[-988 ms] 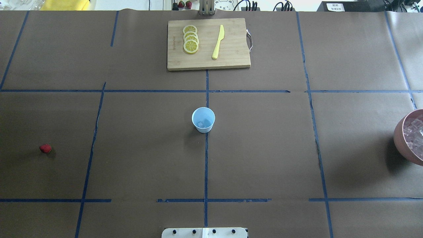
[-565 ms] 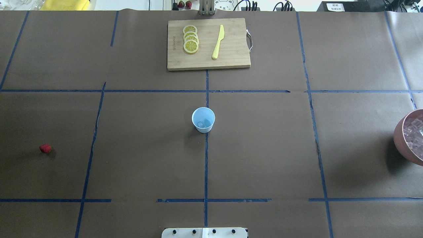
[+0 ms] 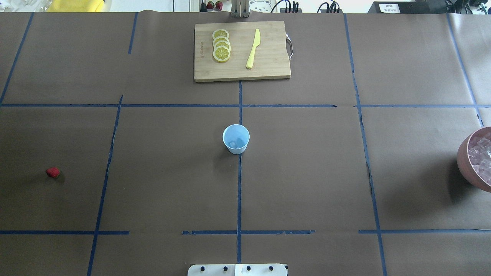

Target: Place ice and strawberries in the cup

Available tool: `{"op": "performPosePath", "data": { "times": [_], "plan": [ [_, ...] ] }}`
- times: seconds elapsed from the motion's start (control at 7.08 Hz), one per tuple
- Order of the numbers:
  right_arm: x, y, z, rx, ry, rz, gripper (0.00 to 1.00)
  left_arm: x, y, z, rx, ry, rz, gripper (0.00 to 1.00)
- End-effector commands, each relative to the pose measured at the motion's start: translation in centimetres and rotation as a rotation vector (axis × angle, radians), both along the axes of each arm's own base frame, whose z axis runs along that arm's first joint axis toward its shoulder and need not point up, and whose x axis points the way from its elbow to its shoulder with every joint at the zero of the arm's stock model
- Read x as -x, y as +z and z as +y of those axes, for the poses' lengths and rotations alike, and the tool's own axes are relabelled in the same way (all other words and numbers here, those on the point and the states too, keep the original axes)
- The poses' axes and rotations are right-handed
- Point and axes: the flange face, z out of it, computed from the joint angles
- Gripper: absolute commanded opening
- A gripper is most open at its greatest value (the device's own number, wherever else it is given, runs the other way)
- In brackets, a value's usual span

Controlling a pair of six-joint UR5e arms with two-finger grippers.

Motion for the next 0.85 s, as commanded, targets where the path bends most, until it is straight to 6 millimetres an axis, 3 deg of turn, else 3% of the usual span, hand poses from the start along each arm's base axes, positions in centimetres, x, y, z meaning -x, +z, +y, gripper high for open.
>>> {"op": "performPosePath", "data": {
  "times": [0.0,0.28,0.56,0.71],
  "plan": [
    [8.0,-9.8,-3.8,0.13,0.124,-0.157,0.0,-0.1,-0.1,0.0,-0.001,0.001,0.0,1.0],
    [16.7,-20.0,-6.5,0.218,0.181,-0.279,0.0,0.0,-0.2,-0.1,-0.002,-0.002,0.001,1.0],
    [28.0,-30.3,-6.7,0.315,0.29,-0.364,0.0,-0.1,-0.2,-0.1,-0.002,0.0,-0.001,1.0],
    [33.7,-34.1,-6.3,0.365,0.303,-0.388,0.0,0.0,0.0,-0.1,0.001,-0.002,-0.001,1.0]
  ]
}}
